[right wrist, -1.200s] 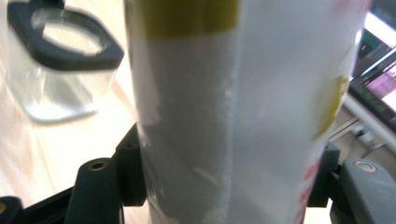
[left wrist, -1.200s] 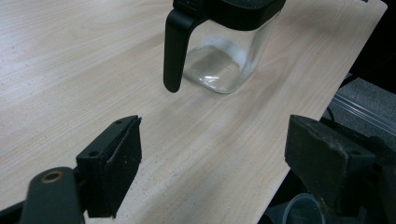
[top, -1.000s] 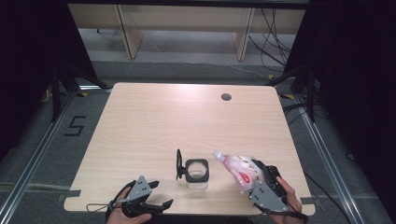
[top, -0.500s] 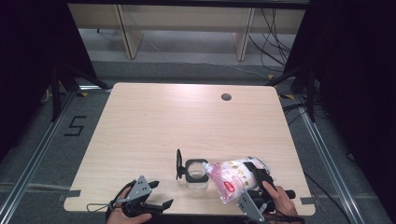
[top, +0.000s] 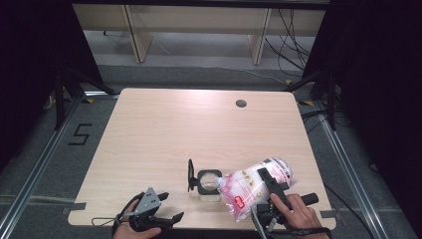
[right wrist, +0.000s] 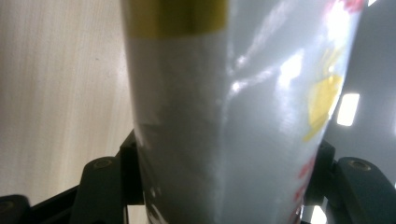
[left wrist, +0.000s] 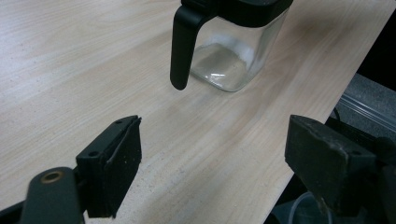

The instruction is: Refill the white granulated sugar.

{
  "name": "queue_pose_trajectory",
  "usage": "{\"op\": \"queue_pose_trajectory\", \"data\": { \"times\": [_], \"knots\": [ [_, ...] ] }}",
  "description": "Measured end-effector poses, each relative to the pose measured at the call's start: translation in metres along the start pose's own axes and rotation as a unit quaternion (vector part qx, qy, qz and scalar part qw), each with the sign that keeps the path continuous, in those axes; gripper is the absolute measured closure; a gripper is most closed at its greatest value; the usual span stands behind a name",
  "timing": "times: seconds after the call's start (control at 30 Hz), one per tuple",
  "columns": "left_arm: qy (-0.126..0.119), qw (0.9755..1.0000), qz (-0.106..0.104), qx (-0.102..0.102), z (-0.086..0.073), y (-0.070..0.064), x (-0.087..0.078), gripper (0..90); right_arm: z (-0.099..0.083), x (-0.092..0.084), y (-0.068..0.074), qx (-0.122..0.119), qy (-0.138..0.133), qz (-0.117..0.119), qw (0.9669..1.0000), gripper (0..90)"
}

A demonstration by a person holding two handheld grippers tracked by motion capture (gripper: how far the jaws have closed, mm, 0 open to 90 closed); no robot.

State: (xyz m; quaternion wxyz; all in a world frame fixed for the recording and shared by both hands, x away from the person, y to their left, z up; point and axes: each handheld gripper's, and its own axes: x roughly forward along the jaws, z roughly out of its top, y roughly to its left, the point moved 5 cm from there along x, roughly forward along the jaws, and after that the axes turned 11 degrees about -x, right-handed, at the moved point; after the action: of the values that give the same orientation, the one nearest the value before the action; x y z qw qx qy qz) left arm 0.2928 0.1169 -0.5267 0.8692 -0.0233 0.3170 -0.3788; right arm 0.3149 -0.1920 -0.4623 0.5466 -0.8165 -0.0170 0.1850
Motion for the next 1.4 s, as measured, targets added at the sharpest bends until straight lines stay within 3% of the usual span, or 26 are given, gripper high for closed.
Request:
{"op": "queue_pose_trajectory", "data": {
  "times": [0.07,0.1,0.13,0.17,0.23,0.27,0.3,0.33,0.37,0.4,0.43,0.47,0.53,0.6,0.67,0.7,0.73,0.87,1.0,1.03,1.1,1.13,1.2,1.27,1.3,1.4],
  "knots": [
    [0.004,1.0000,0.001,0.007,0.000,0.001,0.000,18.2,0.000,-0.001,0.005,0.020,0.014,0.010,0.9997,39.0],
    [0.007,0.9999,0.004,0.011,0.000,0.002,0.001,18.2,0.001,0.002,0.001,-0.004,0.005,-0.005,1.0000,39.3],
    [0.002,0.9999,0.002,-0.010,-0.001,-0.001,0.002,18.2,0.003,0.002,0.002,-0.015,0.012,-0.008,0.9998,39.5],
    [0.006,1.0000,0.004,-0.001,-0.001,0.000,0.002,18.2,0.004,0.001,0.001,-0.023,0.021,-0.008,0.9995,39.6],
    [0.004,1.0000,0.006,-0.004,-0.001,0.000,0.002,18.3,0.006,0.002,0.003,-0.010,0.014,-0.008,0.9998,40.1],
    [0.009,0.9999,0.011,0.004,-0.002,0.002,0.001,18.3,0.007,0.004,0.000,-0.020,0.001,-0.015,0.9997,40.4],
    [0.008,0.9999,0.011,0.004,-0.001,0.002,0.000,18.3,0.007,0.004,-0.001,-0.029,0.012,-0.007,0.9995,40.6],
    [0.005,0.9999,0.008,-0.003,-0.001,0.001,0.000,18.3,0.008,0.005,0.001,-0.023,0.015,-0.012,0.9995,40.8],
    [0.006,0.9999,0.009,0.005,-0.001,0.002,0.000,18.3,0.009,0.006,-0.001,-0.036,0.013,-0.017,0.9991,40.9],
    [0.006,0.9999,0.008,0.010,-0.001,0.003,0.000,18.3,0.009,0.006,0.001,-0.025,0.020,-0.013,0.9994,41.0],
    [0.006,0.9999,0.008,-0.002,-0.002,0.001,0.001,18.3,0.009,0.006,0.000,-0.037,0.019,-0.014,0.9990,41.1],
    [0.004,1.0000,0.006,0.001,-0.002,0.001,0.001,18.3,0.010,0.006,0.000,-0.036,0.018,-0.016,0.9991,41.1],
    [0.004,0.9999,0.006,0.010,-0.001,0.001,0.001,18.3,0.012,0.007,-0.005,-0.060,0.014,-0.019,0.9979,41.3],
    [0.008,0.9998,0.010,0.016,-0.001,0.003,0.000,18.3,0.012,0.007,-0.003,-0.044,0.016,-0.015,0.9988,41.5],
    [0.004,1.0000,0.008,-0.002,-0.002,0.001,0.001,18.3,0.012,0.008,-0.007,-0.072,0.010,-0.017,0.9972,41.6],
    [0.006,0.9999,0.010,-0.004,-0.002,0.001,0.000,18.4,0.011,0.007,-0.002,-0.042,0.021,-0.014,0.9988,41.7],
    [0.006,0.9999,0.010,0.001,-0.002,0.002,0.000,18.3,0.011,0.008,-0.007,-0.066,0.017,-0.018,0.9975,41.8],
    [0.003,1.0000,0.007,0.002,-0.002,0.001,0.000,18.4,0.009,0.008,-0.012,-0.102,0.026,-0.009,0.9944,42.1],
    [-0.001,1.0000,0.005,-0.002,-0.001,0.000,0.001,18.4,0.008,0.007,-0.015,-0.102,0.024,-0.009,0.9945,42.4],
    [0.010,0.9998,0.013,0.009,-0.002,0.003,-0.001,18.4,0.008,0.007,-0.014,-0.102,0.024,-0.008,0.9944,42.4],
    [0.001,1.0000,0.007,-0.002,-0.001,0.001,0.000,18.4,0.008,0.008,-0.013,-0.109,0.024,-0.007,0.9937,42.5],
    [0.004,0.9999,0.010,0.002,-0.002,0.002,0.000,18.4,0.008,0.008,-0.013,-0.115,0.025,-0.006,0.9931,42.5],
    [0.003,1.0000,0.007,0.000,-0.001,0.001,0.000,18.4,0.006,0.006,-0.009,-0.099,0.035,-0.001,0.9945,42.7],
    [0.003,0.9999,0.010,-0.003,-0.001,0.001,0.000,18.5,0.006,0.005,-0.014,-0.119,0.033,-0.005,0.9923,42.8],
    [0.000,0.9999,0.009,-0.008,-0.001,0.001,0.000,18.4,0.005,0.005,-0.013,-0.103,0.035,-0.006,0.9940,42.8],
    [0.001,1.0000,0.008,0.004,-0.001,0.002,0.000,18.4,0.004,0.003,-0.018,-0.116,0.033,-0.011,0.9926,43.0]
  ]
}}
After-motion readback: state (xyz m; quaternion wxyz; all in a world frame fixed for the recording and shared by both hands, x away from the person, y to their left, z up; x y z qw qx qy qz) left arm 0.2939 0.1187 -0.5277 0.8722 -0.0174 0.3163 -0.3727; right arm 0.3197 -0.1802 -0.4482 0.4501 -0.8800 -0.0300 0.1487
